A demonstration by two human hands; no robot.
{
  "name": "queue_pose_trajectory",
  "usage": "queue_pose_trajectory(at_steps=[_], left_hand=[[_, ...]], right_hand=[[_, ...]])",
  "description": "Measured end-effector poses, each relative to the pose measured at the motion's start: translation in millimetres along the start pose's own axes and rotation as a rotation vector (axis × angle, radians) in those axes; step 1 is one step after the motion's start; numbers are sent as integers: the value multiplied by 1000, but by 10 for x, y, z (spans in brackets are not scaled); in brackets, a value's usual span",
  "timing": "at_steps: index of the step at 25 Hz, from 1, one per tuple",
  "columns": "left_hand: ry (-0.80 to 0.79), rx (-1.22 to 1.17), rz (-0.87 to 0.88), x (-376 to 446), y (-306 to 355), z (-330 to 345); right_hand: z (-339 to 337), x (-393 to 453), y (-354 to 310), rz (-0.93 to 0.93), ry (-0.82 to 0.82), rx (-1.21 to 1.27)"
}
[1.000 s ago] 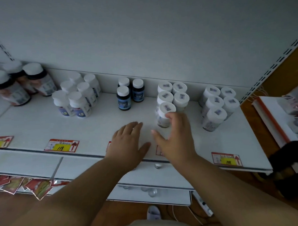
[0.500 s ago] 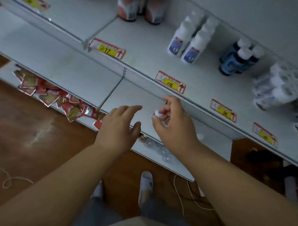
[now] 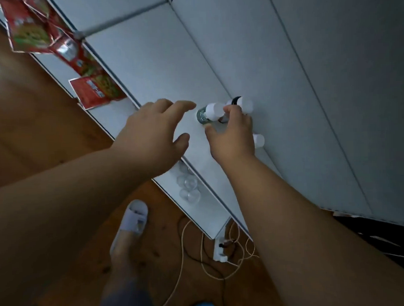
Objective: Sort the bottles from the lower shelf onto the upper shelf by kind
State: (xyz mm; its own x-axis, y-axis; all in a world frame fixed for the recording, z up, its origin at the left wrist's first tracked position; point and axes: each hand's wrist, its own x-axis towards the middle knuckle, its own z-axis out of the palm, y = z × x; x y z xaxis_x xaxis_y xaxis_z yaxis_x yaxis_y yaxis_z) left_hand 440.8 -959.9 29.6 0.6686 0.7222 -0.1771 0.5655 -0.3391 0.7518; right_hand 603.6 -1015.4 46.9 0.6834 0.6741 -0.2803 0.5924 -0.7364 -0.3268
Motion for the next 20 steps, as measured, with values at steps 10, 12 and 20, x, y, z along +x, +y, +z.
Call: queue_pose_trajectory(at_steps=[10, 12, 20], left_hand=[[53, -81, -110, 539, -353, 761], [83, -190, -160, 458, -411, 622], [234, -563, -290, -1011, 272, -1135]], right_hand=[[723, 895, 354, -67, -81, -55], [702, 729, 308, -25, -94, 165], [-609, -965, -987, 10, -559, 932]])
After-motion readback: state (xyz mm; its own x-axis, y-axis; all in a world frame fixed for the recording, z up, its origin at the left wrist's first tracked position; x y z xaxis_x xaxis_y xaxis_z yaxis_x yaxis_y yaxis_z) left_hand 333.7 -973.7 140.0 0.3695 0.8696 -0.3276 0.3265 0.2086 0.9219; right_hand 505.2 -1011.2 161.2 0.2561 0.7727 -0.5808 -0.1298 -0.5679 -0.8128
